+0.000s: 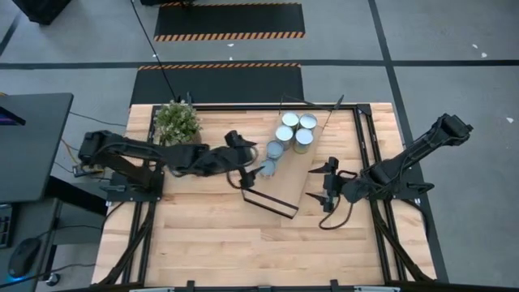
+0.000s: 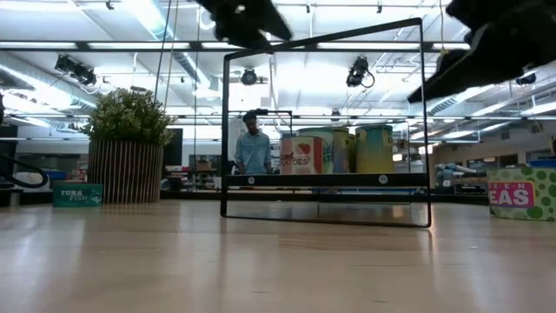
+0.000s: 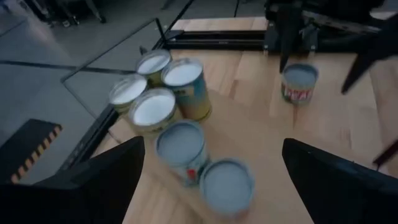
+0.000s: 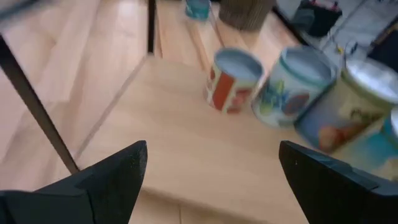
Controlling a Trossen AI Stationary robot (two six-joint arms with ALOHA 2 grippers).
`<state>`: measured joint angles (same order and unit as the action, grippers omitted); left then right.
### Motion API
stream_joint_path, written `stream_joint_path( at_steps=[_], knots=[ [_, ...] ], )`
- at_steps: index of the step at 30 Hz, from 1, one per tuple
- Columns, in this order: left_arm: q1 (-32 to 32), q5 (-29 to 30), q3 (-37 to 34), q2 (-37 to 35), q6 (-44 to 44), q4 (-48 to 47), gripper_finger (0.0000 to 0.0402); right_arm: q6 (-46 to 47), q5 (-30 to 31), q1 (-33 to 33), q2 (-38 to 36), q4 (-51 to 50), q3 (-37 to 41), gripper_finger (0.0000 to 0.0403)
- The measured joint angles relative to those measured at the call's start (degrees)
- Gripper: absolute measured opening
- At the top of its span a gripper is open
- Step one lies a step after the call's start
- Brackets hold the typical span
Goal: Pick and place cans onto a shelf
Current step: Put the canned green peas on the shelf
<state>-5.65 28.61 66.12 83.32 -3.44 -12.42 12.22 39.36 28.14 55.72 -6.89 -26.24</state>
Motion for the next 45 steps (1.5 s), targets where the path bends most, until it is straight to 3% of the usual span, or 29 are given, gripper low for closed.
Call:
stream_joint_path(
  at_steps=[3, 8, 17, 22, 32, 39, 45],
  knots=[
    [0.0, 0.1, -3.9, -3.0, 2.5, 5.7, 0.0387, 3.9, -1.3, -1.3, 1.3, -1.7, -0.1, 0.0372],
    [0.0, 0.3, -10.1, -6.9, 2.7, 14.2, 0.0387, 12.0, -4.2, -5.0, 4.2, -14.2, -5.1, 0.0372],
    [-0.5, 0.7, -19.8, -10.2, 0.8, 24.4, 0.0387, 19.6, -16.2, -10.2, 11.6, -38.6, -13.3, 0.0372],
    [-2.5, 0.8, -23.6, -11.1, 1.1, 30.8, 0.0387, 20.9, -23.8, -11.5, 13.0, -41.4, -15.1, 0.0372],
    [-5.3, 4.8, -34.2, -12.2, 5.8, 49.5, 0.0387, 24.1, -27.1, -13.3, 16.4, -43.9, -15.2, 0.0372],
    [-5.2, 5.2, -43.1, -14.2, 4.3, 66.9, 0.0387, 39.0, -30.0, -16.1, 19.5, -45.9, -15.2, 0.0372],
    [-5.2, 5.4, -44.9, -14.7, 3.8, 71.2, 0.0387, 53.3, -35.2, -17.9, 21.9, -46.8, -15.1, 0.0372]
  ],
)
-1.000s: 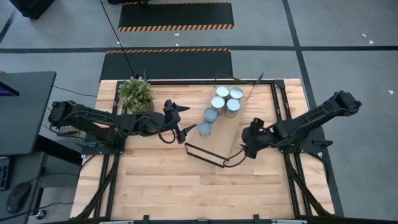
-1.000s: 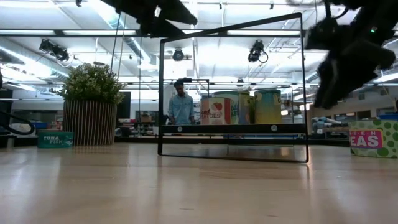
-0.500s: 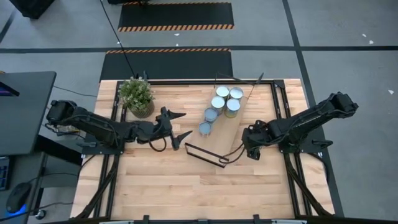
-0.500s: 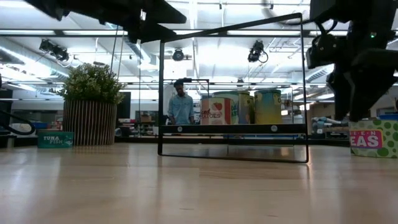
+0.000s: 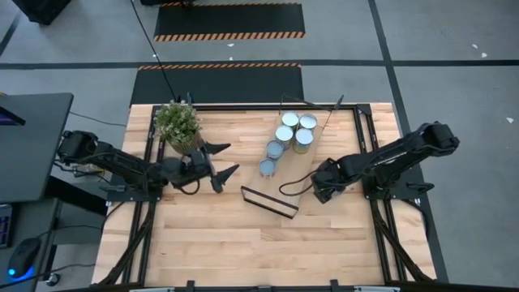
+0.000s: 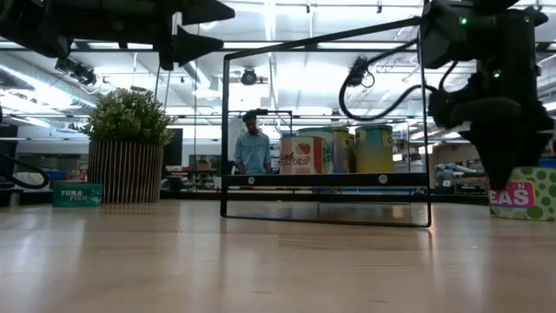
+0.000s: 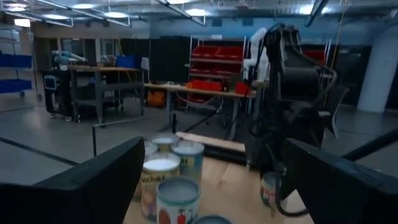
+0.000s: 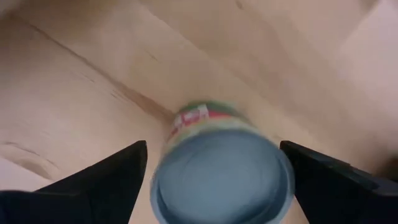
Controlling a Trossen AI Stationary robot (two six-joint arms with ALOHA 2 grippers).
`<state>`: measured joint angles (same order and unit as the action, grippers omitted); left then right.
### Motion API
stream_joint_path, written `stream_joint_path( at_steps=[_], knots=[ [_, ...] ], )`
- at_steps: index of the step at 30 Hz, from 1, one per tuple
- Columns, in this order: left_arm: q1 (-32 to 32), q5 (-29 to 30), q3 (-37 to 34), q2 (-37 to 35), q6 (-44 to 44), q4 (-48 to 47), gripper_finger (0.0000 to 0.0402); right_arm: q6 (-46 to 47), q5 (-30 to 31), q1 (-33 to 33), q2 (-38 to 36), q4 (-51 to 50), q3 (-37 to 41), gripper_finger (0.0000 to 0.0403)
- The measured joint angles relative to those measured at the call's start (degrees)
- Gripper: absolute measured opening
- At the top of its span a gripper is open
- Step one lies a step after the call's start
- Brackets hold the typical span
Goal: Pick and place cans onto a shelf
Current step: Put the canned green peas on the shelf
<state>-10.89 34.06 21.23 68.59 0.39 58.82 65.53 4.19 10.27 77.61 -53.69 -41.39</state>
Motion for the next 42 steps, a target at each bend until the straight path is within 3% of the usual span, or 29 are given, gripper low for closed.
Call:
stream_joint_path(
  at_steps=[4, 9, 17, 22, 33, 36, 42],
  knots=[
    [0.0, -0.2, 0.0, 0.0, -0.1, -2.0, 0.0387, 3.8, -2.8, -0.3, 1.7, -0.2, 0.0, 0.0372],
    [-0.1, -0.2, 0.0, 0.0, -0.1, -2.5, 0.0387, 2.0, -5.4, -0.3, 3.6, 0.0, 0.0, 0.0365],
    [-0.1, -0.2, 0.0, 0.1, -0.1, -2.5, 0.0387, -11.7, -5.8, -0.2, 4.2, 0.3, 0.0, 0.0286],
    [-0.1, -0.2, 0.0, 0.1, -0.1, -2.5, 0.0387, -22.0, -7.5, -0.2, 2.6, -4.0, -1.8, 0.0285],
    [-0.1, -0.2, 0.0, 0.1, -0.2, -3.4, 0.0387, -37.1, 0.7, -1.9, 1.9, -21.1, -18.8, 0.03],
    [-0.1, -0.2, 0.0, 0.1, -0.2, -3.7, 0.0387, -42.4, 4.9, -1.9, 1.9, -23.4, -21.0, 0.0296],
    [-0.1, -0.3, 0.0, 0.1, -1.7, -5.2, 0.0387, -47.7, 7.0, -2.9, 1.9, -32.9, -25.5, 0.0294]
  ],
)
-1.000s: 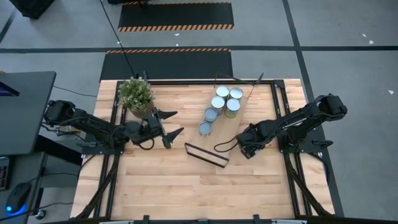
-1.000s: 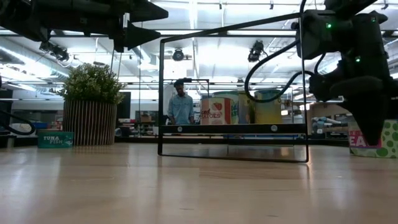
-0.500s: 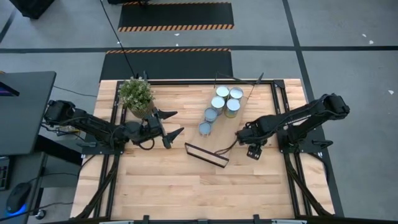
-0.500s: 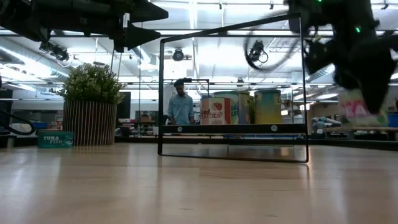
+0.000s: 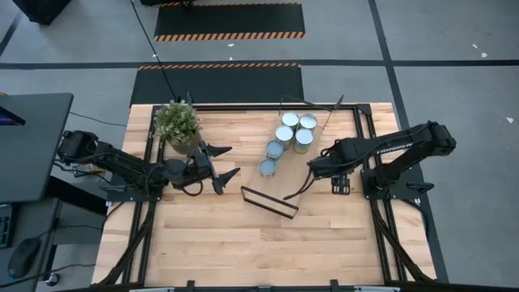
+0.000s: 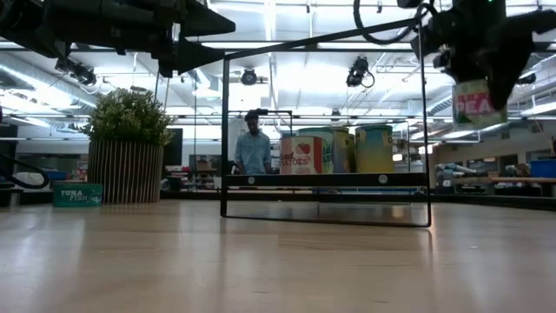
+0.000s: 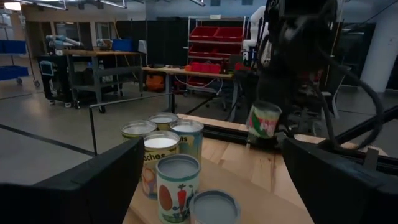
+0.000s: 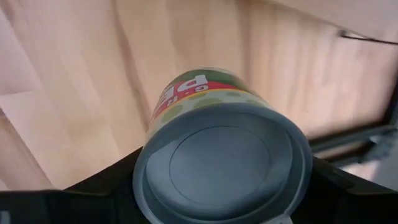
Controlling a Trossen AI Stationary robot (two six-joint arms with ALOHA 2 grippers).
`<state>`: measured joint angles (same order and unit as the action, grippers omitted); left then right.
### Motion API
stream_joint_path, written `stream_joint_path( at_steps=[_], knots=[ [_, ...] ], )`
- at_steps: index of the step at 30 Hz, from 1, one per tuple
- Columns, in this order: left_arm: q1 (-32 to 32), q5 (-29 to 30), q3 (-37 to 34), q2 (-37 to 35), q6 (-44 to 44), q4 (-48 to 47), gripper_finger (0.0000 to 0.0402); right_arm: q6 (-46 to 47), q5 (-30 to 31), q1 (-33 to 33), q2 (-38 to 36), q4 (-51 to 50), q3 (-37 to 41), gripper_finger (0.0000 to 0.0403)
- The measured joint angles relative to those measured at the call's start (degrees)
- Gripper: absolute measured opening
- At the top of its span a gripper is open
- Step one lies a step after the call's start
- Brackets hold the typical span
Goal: Pick and place cans onto a shelf
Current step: Put the canned green peas on the shelf
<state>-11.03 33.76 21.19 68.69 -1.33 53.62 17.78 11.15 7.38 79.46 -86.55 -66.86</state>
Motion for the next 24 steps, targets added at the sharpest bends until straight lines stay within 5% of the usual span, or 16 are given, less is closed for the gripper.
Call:
stream_joint_path(
  at_steps=[9, 13, 24],
  knots=[
    [0.0, 0.0, 0.0, 0.0, -0.8, 0.0, 0.0387, -5.2, -5.1, 4.1, -0.3, -3.3, -11.5, 0.0294],
    [0.0, 0.1, 0.0, 0.0, -0.8, 0.1, 0.0387, -15.4, -5.1, 8.6, 0.1, 0.2, -11.7, 0.0296],
    [0.0, 0.1, 0.0, 0.0, -2.5, 0.1, 0.0387, -41.1, 7.8, 12.1, 8.1, 21.1, -7.2, 0.0295]
  ],
)
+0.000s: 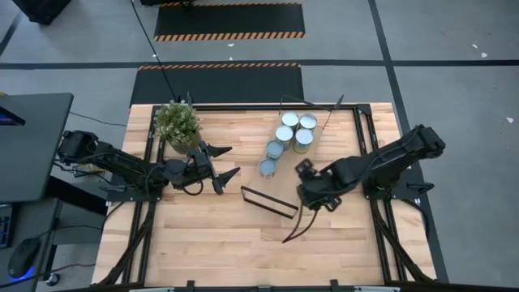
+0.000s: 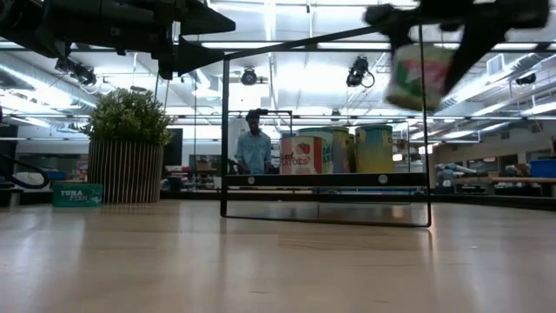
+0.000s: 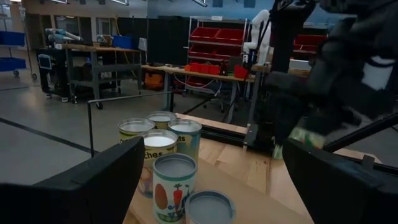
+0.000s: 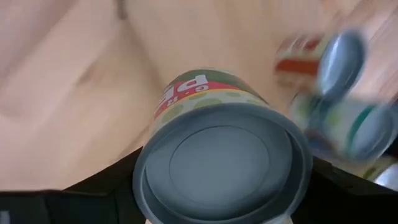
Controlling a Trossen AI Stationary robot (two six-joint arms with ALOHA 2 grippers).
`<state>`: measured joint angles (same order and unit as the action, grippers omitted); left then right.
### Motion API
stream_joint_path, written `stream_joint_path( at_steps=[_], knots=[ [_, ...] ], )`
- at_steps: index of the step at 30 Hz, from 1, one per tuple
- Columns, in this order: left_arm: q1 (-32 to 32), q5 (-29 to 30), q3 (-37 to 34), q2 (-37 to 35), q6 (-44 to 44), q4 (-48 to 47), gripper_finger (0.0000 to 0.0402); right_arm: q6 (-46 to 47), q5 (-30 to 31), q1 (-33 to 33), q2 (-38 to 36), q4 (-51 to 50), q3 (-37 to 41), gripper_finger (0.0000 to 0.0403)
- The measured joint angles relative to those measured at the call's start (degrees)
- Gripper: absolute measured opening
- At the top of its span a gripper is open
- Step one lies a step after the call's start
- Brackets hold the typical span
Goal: Pick and place cans onto a shelf
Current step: Put the canned green peas on the shelf
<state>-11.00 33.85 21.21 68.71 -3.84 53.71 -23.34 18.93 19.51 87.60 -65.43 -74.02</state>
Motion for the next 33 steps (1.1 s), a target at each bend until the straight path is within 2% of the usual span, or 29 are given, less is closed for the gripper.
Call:
stream_joint_path(
  at_steps=[5, 13, 18, 26, 33],
  knots=[
    [0.0, 0.0, 0.0, 0.0, 0.0, -0.1, 0.0387, -11.4, 0.5, -4.2, 4.4, 6.1, 0.0, 0.0295],
    [-0.1, 0.0, 0.0, 0.0, 0.0, -1.3, 0.0387, -19.1, -3.6, -9.0, 8.7, 8.5, 0.0, 0.0295],
    [-0.1, 0.0, 0.0, 0.0, 0.0, -1.3, 0.0387, -25.0, -3.7, -9.4, 9.9, 11.3, 0.0, 0.0295],
    [-0.1, 0.0, 0.0, 0.0, 0.0, -1.4, 0.0387, -28.2, -5.6, -10.7, 9.9, 13.5, 0.0, 0.0298],
    [-0.1, 0.0, 0.0, 0.0, -0.1, -1.6, 0.0387, -31.7, -3.8, -11.0, 9.9, 13.0, 0.0, 0.0297]
  ],
)
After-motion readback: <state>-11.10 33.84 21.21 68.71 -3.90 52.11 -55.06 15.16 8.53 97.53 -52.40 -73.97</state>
